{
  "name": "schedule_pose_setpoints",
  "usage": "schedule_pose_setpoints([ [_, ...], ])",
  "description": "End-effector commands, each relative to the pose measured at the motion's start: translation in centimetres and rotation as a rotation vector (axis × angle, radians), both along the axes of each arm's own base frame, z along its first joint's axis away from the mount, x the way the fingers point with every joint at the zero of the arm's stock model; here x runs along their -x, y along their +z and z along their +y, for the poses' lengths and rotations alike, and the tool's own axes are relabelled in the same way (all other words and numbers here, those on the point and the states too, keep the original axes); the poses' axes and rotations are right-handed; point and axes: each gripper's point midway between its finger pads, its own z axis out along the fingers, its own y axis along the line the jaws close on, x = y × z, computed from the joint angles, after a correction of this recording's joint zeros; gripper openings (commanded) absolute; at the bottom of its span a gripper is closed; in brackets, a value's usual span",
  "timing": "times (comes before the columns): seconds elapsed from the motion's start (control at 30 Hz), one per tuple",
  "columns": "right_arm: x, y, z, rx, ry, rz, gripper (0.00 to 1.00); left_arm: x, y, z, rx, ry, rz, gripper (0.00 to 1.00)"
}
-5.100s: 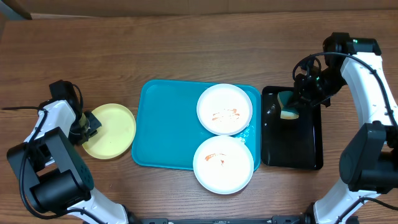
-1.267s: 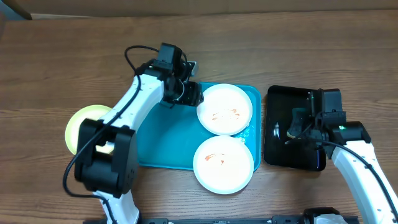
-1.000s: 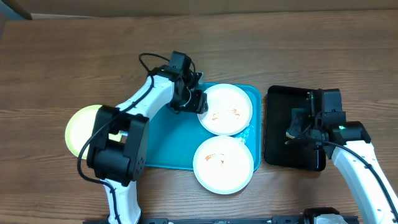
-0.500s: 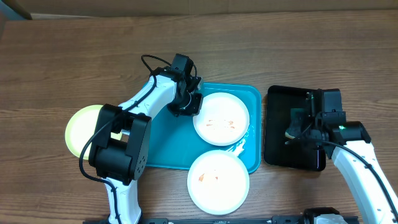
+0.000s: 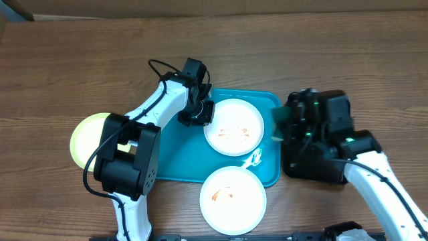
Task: Clean dirty plates on tray and stack at the side
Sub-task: 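Carry sponge in right gripper from black tray to upper white plate, then scrub the upper white plate with the sponge while left gripper holds it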
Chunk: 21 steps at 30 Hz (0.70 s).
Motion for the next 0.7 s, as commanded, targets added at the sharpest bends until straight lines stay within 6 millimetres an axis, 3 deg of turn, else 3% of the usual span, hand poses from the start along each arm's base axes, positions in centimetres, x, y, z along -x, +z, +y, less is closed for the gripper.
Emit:
schedule_pose_setpoints([
  [0.0, 1.0, -0.1, 3.7, -0.023, 0.132, 0.005, 0.04, 0.1, 0.6, 0.2, 0.014, 0.037, 0.004, 0.04],
  [0.23, -0.5, -0.8, 8.1, 0.011, 0.219, 0.071, 0.04, 0.5, 0.6, 0.4, 0.005, 0.037, 0.019, 0.04],
  [0.43, -0.5, -3.8, 11.7, 0.076, 0.310, 0.100, 0.04, 0.5, 0.6, 0.4, 0.005, 0.037, 0.019, 0.04],
  [0.67, 1.3, -7.9, 14.6, 0.182, 0.386, 0.117, 0.04, 0.6, 0.6, 0.4, 0.008, 0.037, 0.021, 0.04],
])
